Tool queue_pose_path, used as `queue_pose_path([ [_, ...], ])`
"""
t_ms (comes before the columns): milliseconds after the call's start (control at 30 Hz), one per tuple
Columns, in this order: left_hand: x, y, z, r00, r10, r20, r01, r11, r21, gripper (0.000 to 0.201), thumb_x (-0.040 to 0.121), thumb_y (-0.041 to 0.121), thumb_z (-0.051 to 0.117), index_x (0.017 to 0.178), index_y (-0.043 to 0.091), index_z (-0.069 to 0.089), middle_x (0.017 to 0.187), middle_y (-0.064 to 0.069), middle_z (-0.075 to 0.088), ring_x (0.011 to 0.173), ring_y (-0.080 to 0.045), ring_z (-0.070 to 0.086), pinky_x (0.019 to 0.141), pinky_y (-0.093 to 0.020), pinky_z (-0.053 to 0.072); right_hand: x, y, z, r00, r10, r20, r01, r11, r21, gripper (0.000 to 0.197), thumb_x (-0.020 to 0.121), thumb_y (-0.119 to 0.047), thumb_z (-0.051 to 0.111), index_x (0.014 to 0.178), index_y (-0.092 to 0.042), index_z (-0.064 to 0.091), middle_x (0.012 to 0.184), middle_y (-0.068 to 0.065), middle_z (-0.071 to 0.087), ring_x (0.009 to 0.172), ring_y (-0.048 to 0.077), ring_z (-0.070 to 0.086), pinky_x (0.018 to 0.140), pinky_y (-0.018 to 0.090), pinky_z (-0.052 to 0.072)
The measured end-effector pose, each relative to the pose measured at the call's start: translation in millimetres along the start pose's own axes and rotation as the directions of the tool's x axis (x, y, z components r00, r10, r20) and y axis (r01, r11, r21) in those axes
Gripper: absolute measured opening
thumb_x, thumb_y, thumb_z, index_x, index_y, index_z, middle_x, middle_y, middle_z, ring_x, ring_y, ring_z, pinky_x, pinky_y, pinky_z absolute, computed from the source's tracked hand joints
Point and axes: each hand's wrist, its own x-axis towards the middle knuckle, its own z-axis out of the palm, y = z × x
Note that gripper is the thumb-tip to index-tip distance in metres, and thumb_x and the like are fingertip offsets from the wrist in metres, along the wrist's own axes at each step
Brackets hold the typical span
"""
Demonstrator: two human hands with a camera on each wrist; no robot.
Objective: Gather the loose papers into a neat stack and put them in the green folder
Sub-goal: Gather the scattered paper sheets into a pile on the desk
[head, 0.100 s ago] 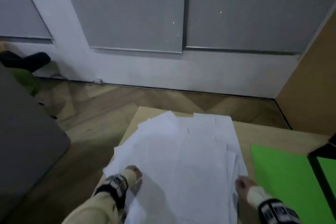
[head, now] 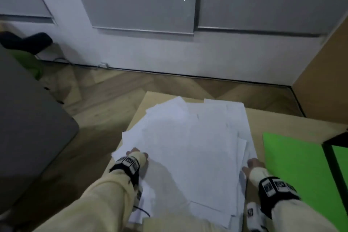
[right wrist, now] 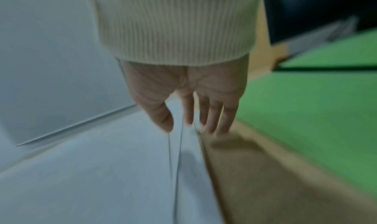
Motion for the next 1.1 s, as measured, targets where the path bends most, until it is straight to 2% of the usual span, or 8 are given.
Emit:
queue_pose_path([
  [67, -9, -3, -9, 0.986, -0.135, -0.094, 0.135, 0.991, -0.01, 0.079, 0.083, 0.04, 0.054, 0.145, 0.006, 0.02, 0.152, -0.018, 0.021, 0.14, -0.035, 0.024, 0.114, -0.042, 0.024, -5, -14, -2, 0.987, 0.15, -0.059, -0.147, 0.987, 0.059, 0.048, 0.08, -0.021, 0.063, 0.122, -0.001, 0.051, 0.13, 0.022, 0.048, 0.121, 0.036, 0.05, 0.097, 0.037, 0.044],
  [200, -17, -18, -5, 0.972, -0.202, -0.124, 0.205, 0.979, 0.018, 0.082, 0.077, 0.048, 0.054, 0.143, 0.008, 0.026, 0.146, -0.014, 0.028, 0.137, -0.032, 0.028, 0.113, -0.043, 0.028, -10, -21, 9, 0.949, 0.307, -0.074, -0.284, 0.931, 0.229, 0.066, 0.077, -0.024, 0.069, 0.131, 0.0, 0.04, 0.136, 0.02, 0.034, 0.119, 0.04, 0.048, 0.098, 0.042, 0.045],
  [467, 0, -5, 14, 0.924, -0.367, -0.11, 0.334, 0.912, -0.239, 0.113, 0.073, 0.057, 0.061, 0.148, 0.007, -0.007, 0.155, -0.016, 0.006, 0.144, -0.033, 0.012, 0.116, -0.047, 0.015, -2, -30, 20, 0.984, 0.176, 0.014, -0.17, 0.926, 0.338, 0.076, 0.077, -0.027, 0.073, 0.14, -0.006, 0.035, 0.139, 0.019, 0.048, 0.128, 0.036, 0.047, 0.106, 0.042, 0.038],
  [567, -3, 5, 23, 0.928, -0.354, -0.113, 0.316, 0.912, -0.263, 0.103, 0.075, 0.05, 0.063, 0.147, 0.005, 0.004, 0.153, -0.017, 0.012, 0.142, -0.035, 0.018, 0.114, -0.047, 0.02, -6, -29, 25, 0.996, 0.079, 0.049, -0.091, 0.947, 0.307, 0.057, 0.08, -0.018, 0.069, 0.13, -0.004, 0.047, 0.13, 0.02, 0.057, 0.121, 0.035, 0.053, 0.104, 0.042, 0.042],
  [633, -5, 12, 30, 0.923, -0.347, -0.169, 0.304, 0.923, -0.236, 0.088, 0.069, 0.044, 0.07, 0.134, 0.003, 0.028, 0.142, -0.017, 0.027, 0.131, -0.034, 0.033, 0.106, -0.046, 0.031, -8, -26, 27, 0.997, 0.046, 0.065, -0.064, 0.951, 0.304, 0.056, 0.084, -0.01, 0.064, 0.136, -0.003, 0.044, 0.135, 0.019, 0.053, 0.126, 0.034, 0.049, 0.108, 0.038, 0.038],
  [700, -11, 14, 36, 0.911, -0.365, -0.191, 0.322, 0.92, -0.224, 0.085, 0.059, 0.047, 0.076, 0.121, 0.004, 0.037, 0.131, -0.016, 0.032, 0.119, -0.032, 0.038, 0.1, -0.046, 0.037, -7, -22, 27, 0.997, 0.033, 0.067, -0.052, 0.945, 0.322, 0.058, 0.086, -0.004, 0.06, 0.14, -0.002, 0.039, 0.14, 0.018, 0.049, 0.131, 0.033, 0.045, 0.111, 0.037, 0.034],
  [933, -15, -3, 36, 0.839, -0.478, -0.261, 0.4, 0.866, -0.299, 0.109, 0.037, 0.058, 0.084, 0.117, 0.006, 0.032, 0.123, -0.018, 0.036, 0.114, -0.03, 0.039, 0.099, -0.044, 0.036, 6, -22, 4, 0.994, 0.107, -0.029, -0.081, 0.88, 0.467, 0.042, 0.088, 0.007, 0.049, 0.13, 0.004, 0.051, 0.126, 0.026, 0.058, 0.116, 0.039, 0.057, 0.089, 0.027, 0.039],
  [1100, -9, -15, 24, 0.856, -0.468, -0.222, 0.357, 0.843, -0.403, 0.107, 0.05, 0.041, 0.087, 0.132, 0.008, 0.027, 0.132, -0.02, 0.032, 0.116, -0.04, 0.047, 0.095, -0.048, 0.042, 18, -31, -14, 0.967, 0.245, -0.072, -0.176, 0.843, 0.509, 0.042, 0.088, -0.007, 0.057, 0.128, 0.004, 0.051, 0.129, 0.024, 0.057, 0.118, 0.036, 0.056, 0.096, 0.036, 0.045],
])
